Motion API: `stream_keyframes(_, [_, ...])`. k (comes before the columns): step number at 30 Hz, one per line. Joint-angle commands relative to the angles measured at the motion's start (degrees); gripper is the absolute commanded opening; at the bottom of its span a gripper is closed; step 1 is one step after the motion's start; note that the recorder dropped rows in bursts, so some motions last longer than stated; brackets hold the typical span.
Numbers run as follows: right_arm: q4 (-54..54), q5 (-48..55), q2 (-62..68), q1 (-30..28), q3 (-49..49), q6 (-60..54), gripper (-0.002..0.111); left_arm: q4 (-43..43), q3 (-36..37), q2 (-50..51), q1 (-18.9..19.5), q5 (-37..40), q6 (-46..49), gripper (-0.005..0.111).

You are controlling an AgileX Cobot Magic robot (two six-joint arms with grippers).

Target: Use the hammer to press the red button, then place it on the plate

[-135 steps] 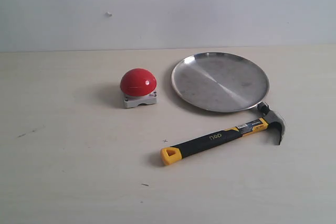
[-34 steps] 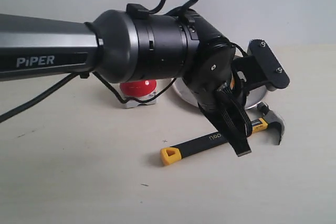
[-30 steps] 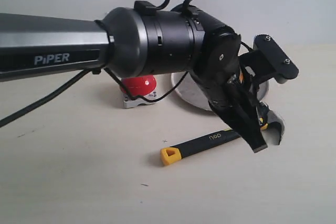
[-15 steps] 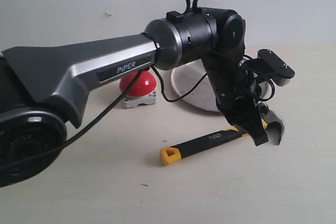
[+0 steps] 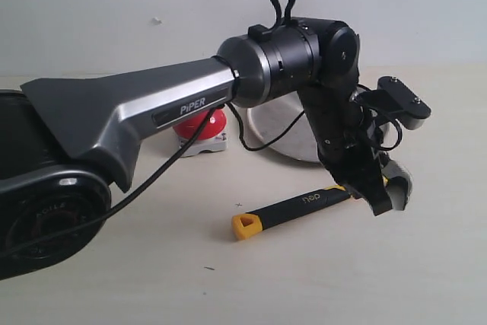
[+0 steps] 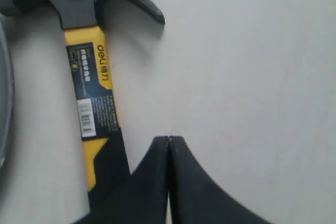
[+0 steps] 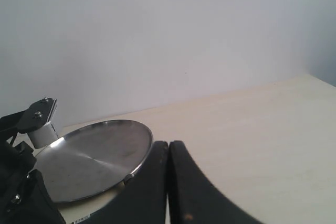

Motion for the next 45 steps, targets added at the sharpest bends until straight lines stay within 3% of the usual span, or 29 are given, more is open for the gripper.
stream_keyframes(1, [0.0, -0.6, -0.3, -0.2, 0.3, -0.5, 0.0, -0.3, -0.3, 0.3, 0.1, -5.9, 2.1, 0.001])
stream_keyframes(3, [0.0, -0.6, -0.3, -0.2, 0.3, -0.5, 0.0, 1.0, -0.3, 0.3, 0.1, -8.8, 1.4, 0.013])
stream_keyframes(4, [0.0, -0.6, -0.3, -0.2, 0.3, -0.5, 0.0, 1.2, -0.3, 0.6, 0.1, -9.5, 0.6, 0.029])
stream_keyframes(6, [0.0, -0.6, -0.3, -0.2, 0.3, -0.5, 0.0, 1.2, -0.3, 1.2, 0.1, -9.5, 0.4, 0.047])
stream_keyframes(45, [0.0, -0.6, -0.3, -0.2, 0.3, -0.5, 0.0, 3.7, -0.4, 7.0, 0.1, -9.6, 1.0, 0.044])
